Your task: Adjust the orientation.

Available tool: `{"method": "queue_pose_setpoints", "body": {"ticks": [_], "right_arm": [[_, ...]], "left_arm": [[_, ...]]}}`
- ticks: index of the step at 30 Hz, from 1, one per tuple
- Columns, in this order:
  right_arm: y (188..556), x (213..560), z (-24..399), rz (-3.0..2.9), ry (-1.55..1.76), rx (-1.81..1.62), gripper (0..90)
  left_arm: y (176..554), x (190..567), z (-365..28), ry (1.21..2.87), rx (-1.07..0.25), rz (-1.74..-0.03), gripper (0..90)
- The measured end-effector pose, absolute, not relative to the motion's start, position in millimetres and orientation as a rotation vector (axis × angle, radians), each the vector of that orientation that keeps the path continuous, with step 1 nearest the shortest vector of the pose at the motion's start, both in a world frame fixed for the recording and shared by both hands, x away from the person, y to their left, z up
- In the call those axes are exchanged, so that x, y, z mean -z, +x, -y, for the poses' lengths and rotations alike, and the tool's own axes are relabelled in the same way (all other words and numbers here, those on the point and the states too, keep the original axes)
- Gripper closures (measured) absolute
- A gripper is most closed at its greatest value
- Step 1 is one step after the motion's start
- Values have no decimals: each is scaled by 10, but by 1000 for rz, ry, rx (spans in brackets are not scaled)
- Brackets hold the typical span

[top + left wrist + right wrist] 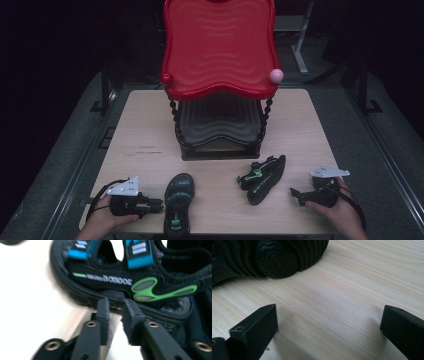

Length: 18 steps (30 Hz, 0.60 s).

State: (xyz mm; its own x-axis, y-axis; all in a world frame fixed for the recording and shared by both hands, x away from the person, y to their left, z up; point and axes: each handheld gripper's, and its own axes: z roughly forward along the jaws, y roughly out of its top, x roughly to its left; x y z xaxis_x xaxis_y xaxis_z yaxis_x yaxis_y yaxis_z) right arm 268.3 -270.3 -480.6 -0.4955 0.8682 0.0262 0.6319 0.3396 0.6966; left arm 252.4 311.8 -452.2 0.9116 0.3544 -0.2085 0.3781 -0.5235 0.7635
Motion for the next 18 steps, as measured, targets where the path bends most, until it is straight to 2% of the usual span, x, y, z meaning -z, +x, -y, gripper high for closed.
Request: {"method": "queue_pose_setpoints", "body": {"ticks": [3,10,18], "right_arm": [[2684,4806,2704,-2259,1327,-936,7],[2683,4807,2703,-2259,1328,-937,7],[2682,4807,2702,-2258,1329,-936,7]], "left_arm": [[2526,4435,-3147,2123,-5,-519,621],[2496,4249,-3148,2025,-24,-496,515],[2504,4174,-2885,2007,-10,-432,476]]}}
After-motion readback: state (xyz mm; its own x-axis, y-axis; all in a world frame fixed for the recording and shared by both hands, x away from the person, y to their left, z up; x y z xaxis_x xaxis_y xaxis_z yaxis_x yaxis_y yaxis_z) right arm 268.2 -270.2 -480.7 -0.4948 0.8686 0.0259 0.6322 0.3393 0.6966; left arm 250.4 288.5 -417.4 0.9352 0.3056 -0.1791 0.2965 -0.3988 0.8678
